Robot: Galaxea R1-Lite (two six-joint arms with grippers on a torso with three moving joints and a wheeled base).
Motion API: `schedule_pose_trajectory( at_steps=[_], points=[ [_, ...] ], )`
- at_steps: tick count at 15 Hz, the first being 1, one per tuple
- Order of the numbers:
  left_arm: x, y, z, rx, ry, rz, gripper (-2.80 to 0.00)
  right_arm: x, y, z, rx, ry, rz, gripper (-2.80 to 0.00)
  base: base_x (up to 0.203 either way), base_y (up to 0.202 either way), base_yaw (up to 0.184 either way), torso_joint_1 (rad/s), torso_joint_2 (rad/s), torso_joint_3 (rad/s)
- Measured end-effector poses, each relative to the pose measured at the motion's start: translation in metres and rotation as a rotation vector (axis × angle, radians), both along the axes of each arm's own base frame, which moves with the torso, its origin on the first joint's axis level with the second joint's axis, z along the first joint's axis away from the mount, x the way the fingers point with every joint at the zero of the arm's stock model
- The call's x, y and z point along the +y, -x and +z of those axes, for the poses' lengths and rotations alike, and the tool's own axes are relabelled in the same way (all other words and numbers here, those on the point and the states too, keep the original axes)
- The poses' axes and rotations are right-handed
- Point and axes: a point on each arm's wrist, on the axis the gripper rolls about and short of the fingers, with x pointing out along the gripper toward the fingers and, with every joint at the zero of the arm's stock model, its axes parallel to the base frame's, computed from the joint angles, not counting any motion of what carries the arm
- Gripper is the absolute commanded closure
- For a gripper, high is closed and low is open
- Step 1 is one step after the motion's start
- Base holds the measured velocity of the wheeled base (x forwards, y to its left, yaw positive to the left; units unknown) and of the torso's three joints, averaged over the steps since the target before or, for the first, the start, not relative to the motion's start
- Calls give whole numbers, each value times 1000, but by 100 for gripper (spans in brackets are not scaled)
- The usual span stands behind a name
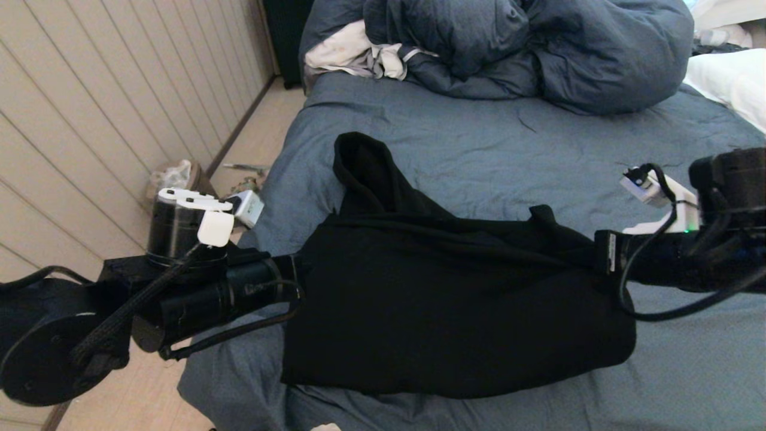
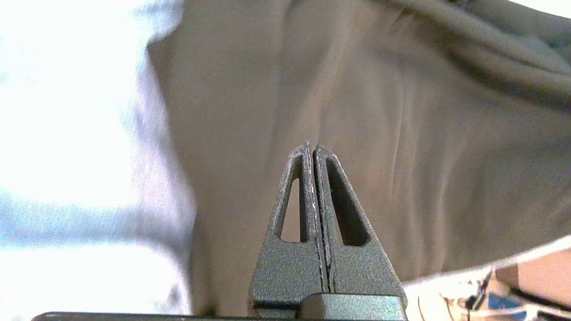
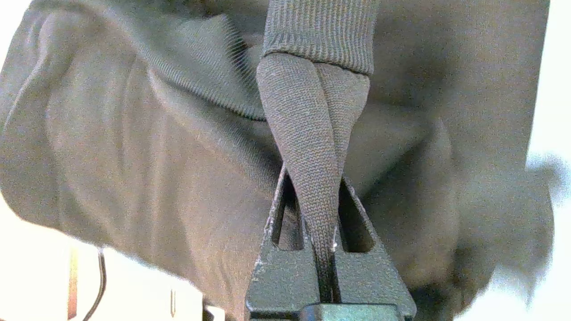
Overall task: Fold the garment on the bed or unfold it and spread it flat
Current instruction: Unfold the black sweatshirt
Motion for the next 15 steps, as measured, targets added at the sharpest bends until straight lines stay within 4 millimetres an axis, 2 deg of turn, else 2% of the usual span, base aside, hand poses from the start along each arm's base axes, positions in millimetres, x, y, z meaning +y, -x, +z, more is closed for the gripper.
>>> schedule_pose_trajectory(
  at_steps=[4,9,12,15],
  points=[
    [14,25,2,-7,6,-11,0,-3,49,-11,-9,34,23,0,0,0,0,0,0,0],
    [19,31,5,-19,14,-13,0,-7,101,-43,26,80,58,0,0,0,0,0,0,0],
    [18,32,6,-21,16,-18,0,-8,117,-62,67,103,78,0,0,0,0,0,0,0],
    [17,31,5,-18,14,-22,0,-8,122,-72,90,127,99,0,0,0,0,0,0,0]
  ],
)
